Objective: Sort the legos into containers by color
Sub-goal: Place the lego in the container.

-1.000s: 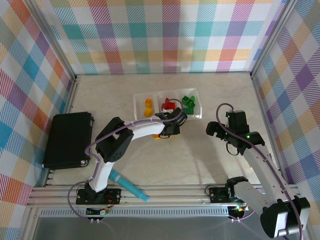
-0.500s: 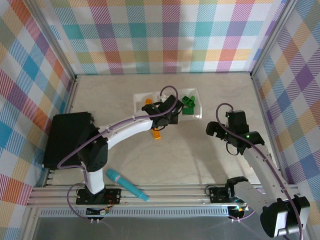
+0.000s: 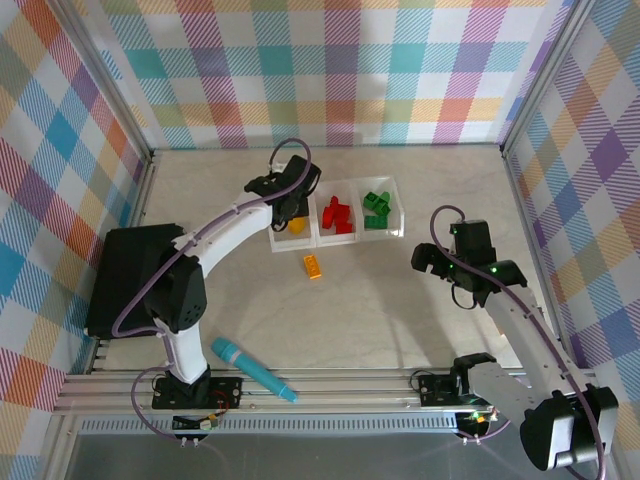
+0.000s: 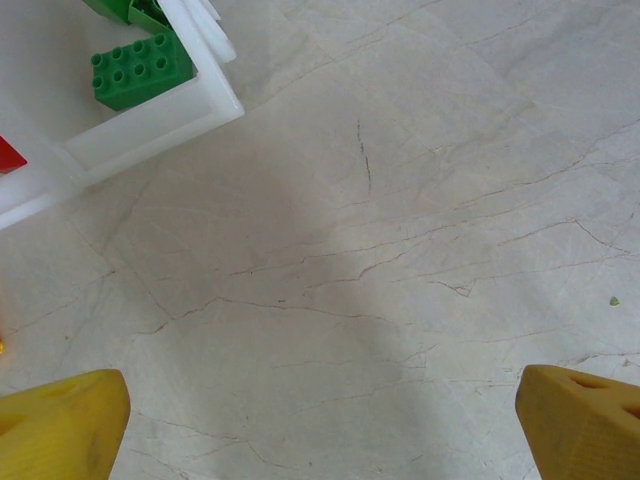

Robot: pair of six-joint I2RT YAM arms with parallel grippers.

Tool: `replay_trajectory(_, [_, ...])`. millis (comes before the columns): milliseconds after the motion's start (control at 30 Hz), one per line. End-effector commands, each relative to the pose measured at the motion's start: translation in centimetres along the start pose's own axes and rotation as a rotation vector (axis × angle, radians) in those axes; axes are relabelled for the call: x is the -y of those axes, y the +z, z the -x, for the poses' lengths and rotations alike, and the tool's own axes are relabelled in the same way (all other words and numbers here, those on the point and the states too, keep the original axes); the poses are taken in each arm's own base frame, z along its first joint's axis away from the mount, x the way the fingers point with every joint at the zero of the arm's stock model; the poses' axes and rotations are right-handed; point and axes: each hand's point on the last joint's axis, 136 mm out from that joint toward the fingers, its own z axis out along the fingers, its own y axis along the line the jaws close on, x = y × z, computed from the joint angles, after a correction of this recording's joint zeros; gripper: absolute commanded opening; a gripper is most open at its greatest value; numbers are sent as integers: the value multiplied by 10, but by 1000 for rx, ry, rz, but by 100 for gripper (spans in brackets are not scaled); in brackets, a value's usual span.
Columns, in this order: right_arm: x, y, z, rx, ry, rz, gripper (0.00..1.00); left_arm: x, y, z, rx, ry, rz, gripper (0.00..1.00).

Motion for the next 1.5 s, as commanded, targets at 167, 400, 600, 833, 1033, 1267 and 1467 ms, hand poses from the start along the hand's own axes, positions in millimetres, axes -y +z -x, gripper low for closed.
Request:
replay_trajectory(167, [-4,-5,8,17,-11,17,99,-3,45,-3,-64,1,38,33])
replay_trajectory(400, [-3,-2,2,-10,-17,13,99,-7,64,6,-50,4,97,33])
replay_trajectory(600, [-1,-4,3,-5,-24,4,99,-14,78,11,-63,-12,119,35])
replay_trajectory(833, [-1,-4,3,-8,-28,4,99,-16,90,8,-78,-11,127,41])
replay_trajectory(1033, [-2,-3,2,-16,-23,9,99,-16,88,5,-73,-16,115,50])
replay_trajectory(1267, [-4,-4,3,-9,-24,22,99,-12,77,10,-47,-34,57,67])
replay_trajectory(1467, [-3,-3,1,-14,-24,17,99,-3,53,21,0,-67,-37,68])
